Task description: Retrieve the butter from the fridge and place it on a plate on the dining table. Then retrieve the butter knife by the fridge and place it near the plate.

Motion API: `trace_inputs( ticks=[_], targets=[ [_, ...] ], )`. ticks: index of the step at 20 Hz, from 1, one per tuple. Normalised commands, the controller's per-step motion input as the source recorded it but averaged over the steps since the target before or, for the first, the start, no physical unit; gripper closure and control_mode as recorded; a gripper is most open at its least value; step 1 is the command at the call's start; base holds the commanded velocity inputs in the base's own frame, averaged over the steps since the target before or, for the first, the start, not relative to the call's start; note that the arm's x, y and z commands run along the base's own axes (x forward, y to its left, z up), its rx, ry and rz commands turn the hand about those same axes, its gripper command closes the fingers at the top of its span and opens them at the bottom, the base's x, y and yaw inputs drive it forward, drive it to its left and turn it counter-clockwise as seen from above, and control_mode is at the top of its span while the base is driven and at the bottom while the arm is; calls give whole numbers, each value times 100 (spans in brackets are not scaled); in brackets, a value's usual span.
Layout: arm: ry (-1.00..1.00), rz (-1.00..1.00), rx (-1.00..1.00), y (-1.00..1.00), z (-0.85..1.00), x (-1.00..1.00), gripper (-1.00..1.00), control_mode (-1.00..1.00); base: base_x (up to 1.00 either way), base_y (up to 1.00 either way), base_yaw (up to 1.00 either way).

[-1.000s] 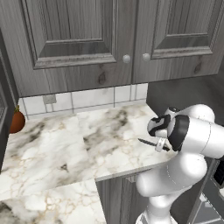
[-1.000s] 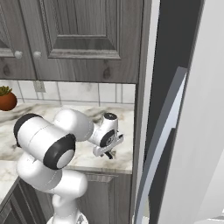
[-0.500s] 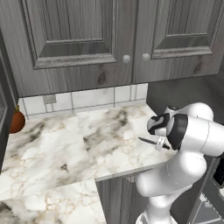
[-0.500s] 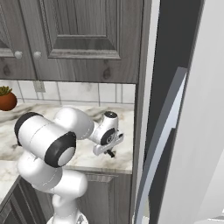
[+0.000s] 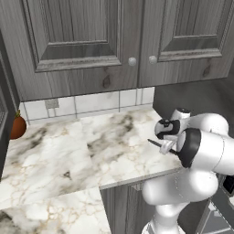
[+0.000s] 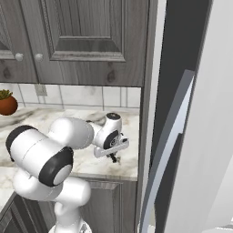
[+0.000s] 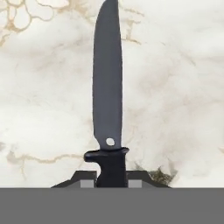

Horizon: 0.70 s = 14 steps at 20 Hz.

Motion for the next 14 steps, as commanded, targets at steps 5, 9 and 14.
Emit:
trace_inputs(
  ticks=[5, 9, 14],
  targets=[
    [0, -36, 1, 20, 22, -69, 100, -100, 0, 0, 0],
    [0, -34, 1, 26, 47, -66, 100, -100, 0, 0, 0],
    [0, -31, 2, 25, 39, -64, 100, -100, 0, 0, 0]
  ],
)
